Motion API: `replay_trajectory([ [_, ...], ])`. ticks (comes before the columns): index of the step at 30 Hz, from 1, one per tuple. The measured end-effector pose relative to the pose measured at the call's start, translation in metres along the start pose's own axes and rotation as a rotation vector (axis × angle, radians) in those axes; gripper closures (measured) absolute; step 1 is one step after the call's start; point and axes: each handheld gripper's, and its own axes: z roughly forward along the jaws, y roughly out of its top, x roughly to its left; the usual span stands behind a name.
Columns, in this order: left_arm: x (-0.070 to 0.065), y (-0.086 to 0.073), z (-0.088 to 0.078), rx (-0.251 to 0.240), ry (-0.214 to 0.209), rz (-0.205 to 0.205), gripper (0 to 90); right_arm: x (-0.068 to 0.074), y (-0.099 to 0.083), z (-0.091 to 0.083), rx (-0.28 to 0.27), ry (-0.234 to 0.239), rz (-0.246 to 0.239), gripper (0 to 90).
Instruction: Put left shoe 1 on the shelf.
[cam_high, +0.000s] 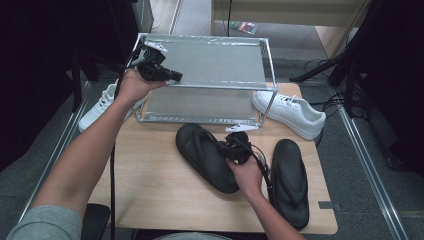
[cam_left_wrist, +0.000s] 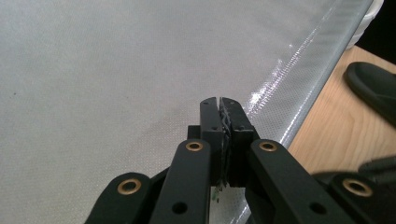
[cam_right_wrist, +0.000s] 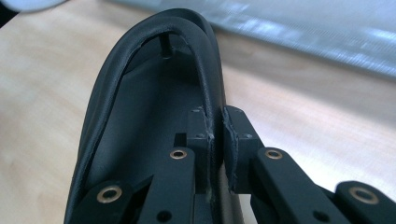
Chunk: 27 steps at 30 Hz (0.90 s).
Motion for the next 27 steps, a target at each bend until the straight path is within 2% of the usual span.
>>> replay_trajectory([
  [1, -0.001, -0.001, 0.000, -0.004, 0.003, 0.004, 89.4, 0.000, 0.000, 0.000, 0.000, 0.000, 0.000, 83.6],
  [2, -0.001, -0.001, 0.000, -0.006, 0.003, 0.005, 89.5, -0.004, 0.006, 0.006, -0.025, -0.032, -0.004, 83.6],
  [3, -0.001, -0.001, 0.000, -0.005, 0.001, 0.005, 89.5, -0.004, 0.006, 0.006, -0.025, -0.032, -0.004, 83.6],
  [7, 0.003, -0.001, 0.000, -0.002, -0.017, -0.012, 89.4, -0.012, 0.013, 0.019, -0.038, -0.069, 0.020, 83.5],
  [8, 0.003, -0.001, 0.000, -0.002, -0.018, -0.016, 89.3, -0.016, 0.018, 0.027, -0.045, -0.083, 0.046, 83.5],
  [9, 0.003, -0.001, 0.000, -0.003, -0.020, -0.017, 89.3, -0.016, 0.018, 0.027, -0.045, -0.083, 0.046, 83.5],
  [10, 0.003, 0.000, 0.001, -0.001, -0.021, -0.019, 89.1, -0.018, 0.024, 0.034, -0.050, -0.101, 0.057, 83.5],
  [13, 0.003, 0.000, 0.000, 0.001, -0.019, -0.010, 88.9, -0.019, 0.028, 0.039, -0.060, -0.120, 0.066, 83.5],
  [14, 0.003, 0.000, 0.001, 0.001, -0.020, -0.009, 88.8, -0.022, 0.034, 0.046, -0.073, -0.140, 0.082, 83.5],
  [18, 0.005, -0.001, 0.001, -0.001, -0.027, -0.010, 88.8, -0.024, 0.042, 0.052, -0.085, -0.147, 0.108, 83.3],
  [22, 0.005, -0.002, 0.001, -0.009, -0.024, -0.005, 88.0, -0.023, 0.050, 0.062, -0.078, -0.185, 0.083, 81.5],
  [25, 0.005, -0.002, 0.001, -0.011, -0.025, -0.003, 88.1, -0.021, 0.048, 0.063, -0.075, -0.179, 0.074, 80.3],
  [27, 0.005, -0.002, 0.001, -0.010, -0.023, -0.003, 88.4, -0.020, 0.047, 0.060, -0.095, -0.171, 0.063, 77.2],
])
